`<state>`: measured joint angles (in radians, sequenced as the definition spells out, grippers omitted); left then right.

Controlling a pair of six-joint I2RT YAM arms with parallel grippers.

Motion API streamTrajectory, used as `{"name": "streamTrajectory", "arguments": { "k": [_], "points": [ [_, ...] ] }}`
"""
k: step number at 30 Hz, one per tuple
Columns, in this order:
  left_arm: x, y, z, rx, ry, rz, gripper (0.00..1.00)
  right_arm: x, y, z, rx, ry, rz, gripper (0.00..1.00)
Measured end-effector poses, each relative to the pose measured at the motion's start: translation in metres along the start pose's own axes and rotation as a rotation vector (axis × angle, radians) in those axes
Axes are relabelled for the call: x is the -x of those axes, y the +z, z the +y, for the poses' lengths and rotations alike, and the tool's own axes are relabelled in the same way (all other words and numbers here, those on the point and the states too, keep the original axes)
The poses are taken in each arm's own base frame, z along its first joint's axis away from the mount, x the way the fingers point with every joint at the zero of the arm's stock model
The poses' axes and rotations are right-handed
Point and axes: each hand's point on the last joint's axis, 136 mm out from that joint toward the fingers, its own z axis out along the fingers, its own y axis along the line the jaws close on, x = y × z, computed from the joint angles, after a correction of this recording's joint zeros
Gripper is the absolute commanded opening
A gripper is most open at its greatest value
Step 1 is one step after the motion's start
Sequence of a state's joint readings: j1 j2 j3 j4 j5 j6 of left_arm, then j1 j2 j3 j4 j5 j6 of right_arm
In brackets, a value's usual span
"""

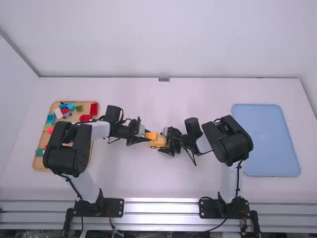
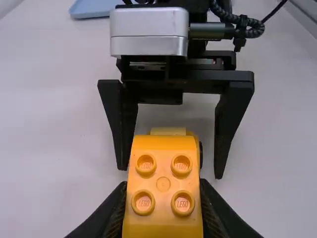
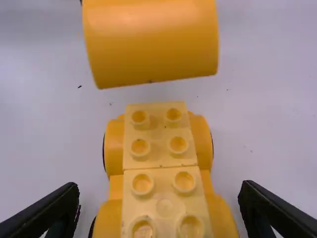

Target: Assemble lego blocks to make yellow taxi

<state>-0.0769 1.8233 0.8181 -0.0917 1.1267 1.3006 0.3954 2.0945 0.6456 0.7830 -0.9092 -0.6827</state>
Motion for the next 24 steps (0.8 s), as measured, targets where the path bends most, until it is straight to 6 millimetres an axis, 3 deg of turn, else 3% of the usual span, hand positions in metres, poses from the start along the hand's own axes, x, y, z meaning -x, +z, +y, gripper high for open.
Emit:
{"name": "streamTrajectory", "arguments": {
  "k": [10,24],
  "points": [
    [0.000,0.000,0.000,-0.001,-0.002,0.000,0.29,-0.008,0.010,0.004,0.069,0.003,-0.061,0.86],
    [0.001,0.002,-0.001,-0.006,-0.012,0.000,0.29,0.004,-0.001,0.006,0.023,-0.033,-0.147,0.79]
  ]
}}
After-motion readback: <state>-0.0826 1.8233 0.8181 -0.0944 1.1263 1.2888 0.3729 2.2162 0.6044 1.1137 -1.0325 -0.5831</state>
